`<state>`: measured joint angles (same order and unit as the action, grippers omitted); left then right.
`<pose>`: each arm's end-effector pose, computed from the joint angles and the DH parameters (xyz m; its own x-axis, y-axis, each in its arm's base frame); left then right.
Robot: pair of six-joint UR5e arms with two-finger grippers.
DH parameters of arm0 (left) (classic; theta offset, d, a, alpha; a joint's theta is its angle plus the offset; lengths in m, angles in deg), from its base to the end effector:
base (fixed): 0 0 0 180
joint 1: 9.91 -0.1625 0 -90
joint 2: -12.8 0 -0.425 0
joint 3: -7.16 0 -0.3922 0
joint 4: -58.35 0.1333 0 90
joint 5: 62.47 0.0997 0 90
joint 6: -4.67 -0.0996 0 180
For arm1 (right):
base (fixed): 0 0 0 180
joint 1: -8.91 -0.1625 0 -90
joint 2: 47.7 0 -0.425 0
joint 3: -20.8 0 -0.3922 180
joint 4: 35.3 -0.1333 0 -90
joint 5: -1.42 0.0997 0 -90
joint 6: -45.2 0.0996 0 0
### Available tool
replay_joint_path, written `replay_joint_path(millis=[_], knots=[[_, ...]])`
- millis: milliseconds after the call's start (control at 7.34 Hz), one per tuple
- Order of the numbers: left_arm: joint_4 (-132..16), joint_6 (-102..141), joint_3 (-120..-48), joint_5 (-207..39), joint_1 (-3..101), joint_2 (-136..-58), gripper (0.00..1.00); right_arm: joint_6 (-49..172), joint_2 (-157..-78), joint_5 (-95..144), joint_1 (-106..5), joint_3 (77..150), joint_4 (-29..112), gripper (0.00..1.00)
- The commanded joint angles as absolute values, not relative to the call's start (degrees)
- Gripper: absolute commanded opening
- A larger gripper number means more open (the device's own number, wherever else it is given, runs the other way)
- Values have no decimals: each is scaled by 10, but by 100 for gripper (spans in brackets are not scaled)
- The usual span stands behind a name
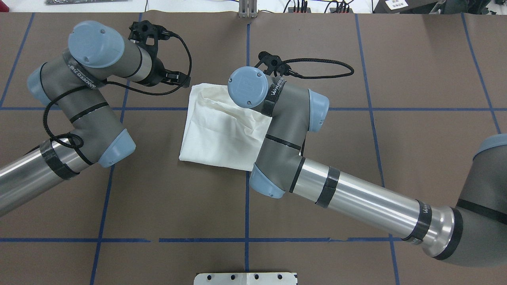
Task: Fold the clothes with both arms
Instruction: 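Lay the folded edge onto the far end with both grippers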
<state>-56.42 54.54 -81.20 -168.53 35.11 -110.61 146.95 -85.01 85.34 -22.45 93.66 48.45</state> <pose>0.4216 -0.5715 0.2804 0.6309 0.2448 -0.7362 0.1438 0.8955 0.4211 -0.6061 -0.5378 0.1995 0.5056 0.5453 0.6686 -0.6953 0.7163 -0.0584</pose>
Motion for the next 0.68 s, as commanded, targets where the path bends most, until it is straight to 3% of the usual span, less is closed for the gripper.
replay_joint_path(millis=[0, 273, 545], knots=[[-563, 546, -813, -1685, 351, -1106, 100, 1493, -848, 838, -226, 914, 483, 70], [-563, 547, -813, -1685, 351, -1106, 100, 1497, -845, 837, -225, 894, 483, 49], [-564, 546, -813, -1685, 350, -1106, 100, 1497, -845, 838, -225, 889, 485, 0]])
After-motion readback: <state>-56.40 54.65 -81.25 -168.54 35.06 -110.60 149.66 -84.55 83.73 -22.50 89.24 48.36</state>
